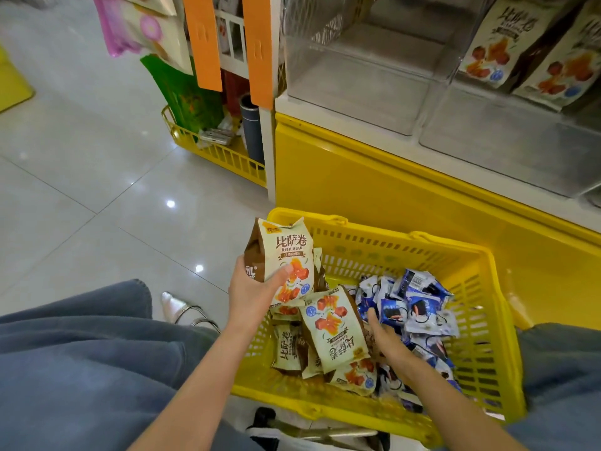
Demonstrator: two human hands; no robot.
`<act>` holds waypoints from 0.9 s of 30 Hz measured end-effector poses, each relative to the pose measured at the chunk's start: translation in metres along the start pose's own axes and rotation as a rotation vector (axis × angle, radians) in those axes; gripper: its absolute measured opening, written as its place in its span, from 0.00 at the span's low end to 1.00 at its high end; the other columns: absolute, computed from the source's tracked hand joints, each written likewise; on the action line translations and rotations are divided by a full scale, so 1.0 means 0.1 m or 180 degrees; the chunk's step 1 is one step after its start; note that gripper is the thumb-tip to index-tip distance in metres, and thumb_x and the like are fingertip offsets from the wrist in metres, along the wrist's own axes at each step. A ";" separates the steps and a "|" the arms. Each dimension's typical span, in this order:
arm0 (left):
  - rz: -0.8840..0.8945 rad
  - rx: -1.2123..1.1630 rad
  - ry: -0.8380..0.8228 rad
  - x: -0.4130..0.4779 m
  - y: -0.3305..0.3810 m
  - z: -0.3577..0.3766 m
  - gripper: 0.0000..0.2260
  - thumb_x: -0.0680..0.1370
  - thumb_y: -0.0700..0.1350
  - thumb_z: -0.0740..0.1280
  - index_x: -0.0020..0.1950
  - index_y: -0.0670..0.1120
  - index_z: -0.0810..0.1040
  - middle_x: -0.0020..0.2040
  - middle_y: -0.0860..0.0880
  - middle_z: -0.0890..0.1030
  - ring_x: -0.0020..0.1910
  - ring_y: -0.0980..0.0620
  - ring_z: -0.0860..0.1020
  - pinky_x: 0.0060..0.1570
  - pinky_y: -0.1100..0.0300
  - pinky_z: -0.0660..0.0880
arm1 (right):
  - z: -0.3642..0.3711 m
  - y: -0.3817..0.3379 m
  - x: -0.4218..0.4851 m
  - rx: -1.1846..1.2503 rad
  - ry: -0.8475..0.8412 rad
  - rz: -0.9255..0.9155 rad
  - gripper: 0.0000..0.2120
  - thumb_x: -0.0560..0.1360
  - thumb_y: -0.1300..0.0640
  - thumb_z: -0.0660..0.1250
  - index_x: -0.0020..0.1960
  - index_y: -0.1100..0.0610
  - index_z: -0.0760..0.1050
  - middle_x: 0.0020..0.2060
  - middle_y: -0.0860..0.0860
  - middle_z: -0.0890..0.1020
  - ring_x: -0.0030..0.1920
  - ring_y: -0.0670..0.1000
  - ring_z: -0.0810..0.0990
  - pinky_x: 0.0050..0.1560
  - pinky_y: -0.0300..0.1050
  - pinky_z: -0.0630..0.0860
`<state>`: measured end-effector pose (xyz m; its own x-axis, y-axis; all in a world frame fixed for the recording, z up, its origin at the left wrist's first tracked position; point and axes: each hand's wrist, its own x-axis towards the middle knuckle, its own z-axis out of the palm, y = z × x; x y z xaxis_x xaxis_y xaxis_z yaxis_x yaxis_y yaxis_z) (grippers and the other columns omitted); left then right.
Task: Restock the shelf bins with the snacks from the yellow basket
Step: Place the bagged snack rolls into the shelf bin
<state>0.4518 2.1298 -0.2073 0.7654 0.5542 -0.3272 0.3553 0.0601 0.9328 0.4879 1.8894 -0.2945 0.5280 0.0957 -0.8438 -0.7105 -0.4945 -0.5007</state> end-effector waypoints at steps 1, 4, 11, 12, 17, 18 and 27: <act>-0.0014 0.0008 0.0003 0.00 -0.01 0.00 0.21 0.68 0.49 0.76 0.56 0.54 0.70 0.47 0.58 0.79 0.46 0.62 0.78 0.33 0.69 0.75 | -0.02 0.03 0.02 0.0036 -0.0131 -0.0001 0.43 0.71 0.30 0.54 0.74 0.60 0.59 0.72 0.57 0.65 0.71 0.57 0.65 0.72 0.55 0.60; -0.0041 0.0007 0.0012 0.01 -0.01 0.01 0.21 0.67 0.49 0.76 0.56 0.53 0.71 0.47 0.59 0.79 0.45 0.62 0.78 0.32 0.70 0.74 | -0.02 0.01 -0.01 0.0106 -0.0376 -0.0115 0.34 0.66 0.40 0.68 0.64 0.61 0.73 0.59 0.54 0.80 0.57 0.52 0.77 0.56 0.44 0.74; -0.0069 0.0140 0.0007 0.01 -0.01 0.06 0.23 0.68 0.50 0.75 0.59 0.54 0.69 0.46 0.60 0.77 0.45 0.63 0.76 0.35 0.70 0.72 | 0.23 -0.04 -0.03 -0.0069 -0.0690 -0.0368 0.30 0.70 0.45 0.72 0.65 0.48 0.61 0.50 0.41 0.77 0.44 0.39 0.80 0.37 0.31 0.76; -0.0063 0.0148 0.0003 0.01 0.00 0.06 0.23 0.68 0.50 0.75 0.58 0.54 0.69 0.46 0.61 0.77 0.44 0.64 0.76 0.33 0.71 0.71 | 0.24 -0.02 -0.04 -0.0156 -0.0669 -0.0397 0.33 0.69 0.47 0.73 0.67 0.50 0.59 0.52 0.43 0.77 0.48 0.42 0.80 0.42 0.33 0.77; -0.0015 0.0060 -0.0007 0.00 0.06 0.10 0.20 0.68 0.49 0.75 0.54 0.57 0.70 0.44 0.62 0.77 0.38 0.67 0.78 0.26 0.75 0.71 | 0.06 -0.08 -0.10 -0.0526 -0.0417 -0.0601 0.35 0.68 0.48 0.74 0.67 0.58 0.63 0.57 0.51 0.78 0.48 0.46 0.82 0.43 0.35 0.77; -0.0002 0.0028 -0.0003 0.01 0.08 0.11 0.19 0.68 0.49 0.75 0.53 0.57 0.69 0.43 0.62 0.77 0.37 0.67 0.78 0.26 0.76 0.70 | 0.00 -0.13 -0.13 -0.0511 -0.0334 -0.0664 0.34 0.68 0.46 0.73 0.67 0.59 0.65 0.55 0.51 0.79 0.46 0.45 0.82 0.41 0.34 0.77; 0.0085 -0.0114 -0.0090 -0.03 0.43 0.37 0.20 0.69 0.56 0.72 0.55 0.54 0.70 0.46 0.59 0.78 0.45 0.61 0.78 0.36 0.67 0.72 | -0.67 -0.83 -0.83 -0.0004 0.0220 -0.1283 0.26 0.62 0.35 0.67 0.53 0.49 0.74 0.41 0.46 0.86 0.41 0.47 0.85 0.44 0.41 0.79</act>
<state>0.4852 2.0998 -0.1715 0.7894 0.5324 -0.3057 0.3155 0.0754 0.9459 0.5343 1.8641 -0.1701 0.7941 0.2238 -0.5652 -0.4399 -0.4302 -0.7883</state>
